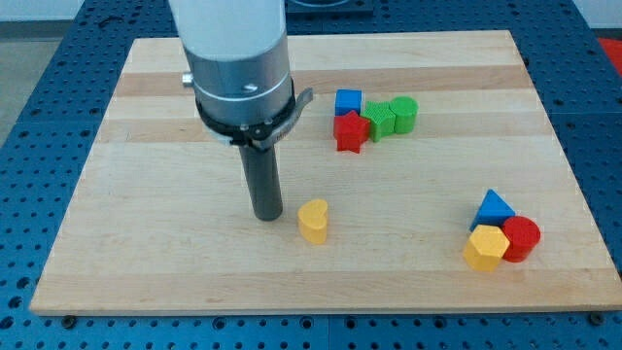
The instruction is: Slide the yellow heart to the yellow hexagon
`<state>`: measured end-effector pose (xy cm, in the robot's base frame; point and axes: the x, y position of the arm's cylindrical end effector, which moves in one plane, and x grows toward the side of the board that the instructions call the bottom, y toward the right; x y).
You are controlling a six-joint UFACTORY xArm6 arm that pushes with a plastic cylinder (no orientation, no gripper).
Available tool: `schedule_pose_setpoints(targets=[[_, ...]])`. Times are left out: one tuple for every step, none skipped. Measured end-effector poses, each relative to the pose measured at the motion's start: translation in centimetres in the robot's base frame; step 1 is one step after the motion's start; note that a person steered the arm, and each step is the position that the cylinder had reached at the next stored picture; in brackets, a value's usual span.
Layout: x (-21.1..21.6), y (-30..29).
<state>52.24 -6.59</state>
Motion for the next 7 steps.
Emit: schedule_pose_setpoints(targets=[[1.0,2.5],[1.0,7.6],[1.0,11.5],[1.0,13.1],[1.0,12.5],[1.0,14.0],[1.0,17.4]])
